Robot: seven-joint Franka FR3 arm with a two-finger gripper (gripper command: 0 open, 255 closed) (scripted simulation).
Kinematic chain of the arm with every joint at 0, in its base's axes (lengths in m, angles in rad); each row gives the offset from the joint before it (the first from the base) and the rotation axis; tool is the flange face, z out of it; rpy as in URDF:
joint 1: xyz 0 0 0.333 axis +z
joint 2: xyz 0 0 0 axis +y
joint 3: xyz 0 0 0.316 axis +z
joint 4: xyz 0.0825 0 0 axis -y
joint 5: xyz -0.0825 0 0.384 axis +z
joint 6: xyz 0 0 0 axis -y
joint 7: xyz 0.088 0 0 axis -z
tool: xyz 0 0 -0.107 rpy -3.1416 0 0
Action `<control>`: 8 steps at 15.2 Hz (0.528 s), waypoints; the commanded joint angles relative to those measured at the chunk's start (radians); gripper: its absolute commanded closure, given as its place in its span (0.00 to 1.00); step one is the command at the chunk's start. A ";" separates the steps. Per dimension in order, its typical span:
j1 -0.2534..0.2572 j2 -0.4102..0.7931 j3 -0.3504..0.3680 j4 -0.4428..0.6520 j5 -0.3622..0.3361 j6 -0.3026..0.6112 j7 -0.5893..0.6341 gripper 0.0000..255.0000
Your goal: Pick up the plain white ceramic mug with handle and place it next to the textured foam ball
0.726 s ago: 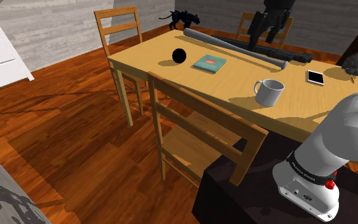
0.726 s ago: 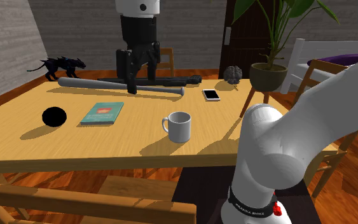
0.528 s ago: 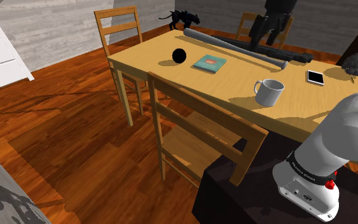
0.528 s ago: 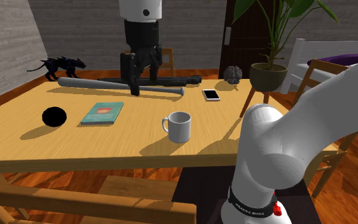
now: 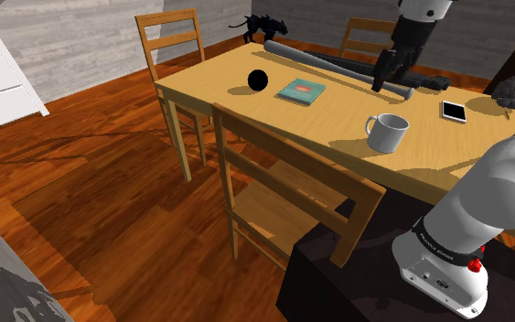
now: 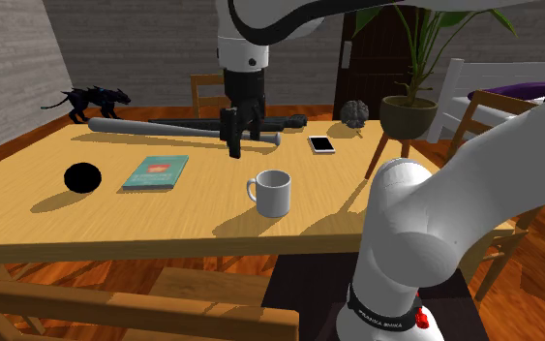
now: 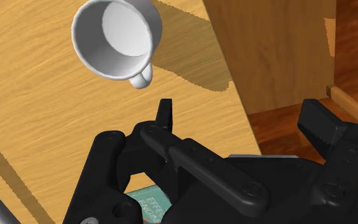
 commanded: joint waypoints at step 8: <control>-0.078 0.109 -0.204 -0.081 -0.116 0.180 -0.181 0.00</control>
